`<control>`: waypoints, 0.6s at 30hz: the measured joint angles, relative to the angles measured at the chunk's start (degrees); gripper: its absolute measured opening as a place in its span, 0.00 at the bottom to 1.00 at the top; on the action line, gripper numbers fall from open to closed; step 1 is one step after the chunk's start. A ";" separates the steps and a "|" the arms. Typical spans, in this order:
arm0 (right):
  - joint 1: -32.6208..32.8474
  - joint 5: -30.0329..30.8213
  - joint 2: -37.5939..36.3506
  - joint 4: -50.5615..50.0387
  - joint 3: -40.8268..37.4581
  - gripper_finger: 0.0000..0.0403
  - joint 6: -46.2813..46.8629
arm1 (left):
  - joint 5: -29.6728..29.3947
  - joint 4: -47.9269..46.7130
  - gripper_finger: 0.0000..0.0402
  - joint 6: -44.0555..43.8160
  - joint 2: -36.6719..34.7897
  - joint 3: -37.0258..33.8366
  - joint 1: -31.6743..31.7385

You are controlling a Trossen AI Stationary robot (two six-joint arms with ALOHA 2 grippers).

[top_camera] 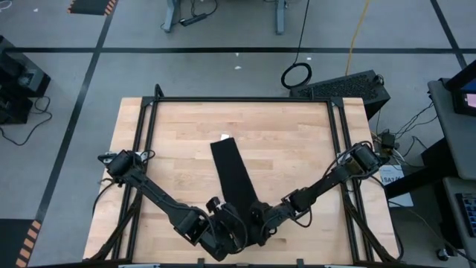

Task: Roll napkin
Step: Fold the black napkin

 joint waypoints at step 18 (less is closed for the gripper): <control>-0.44 -5.71 -0.22 -1.78 -0.01 0.09 -0.73 | -5.54 29.95 0.63 -0.13 10.63 -4.88 -4.21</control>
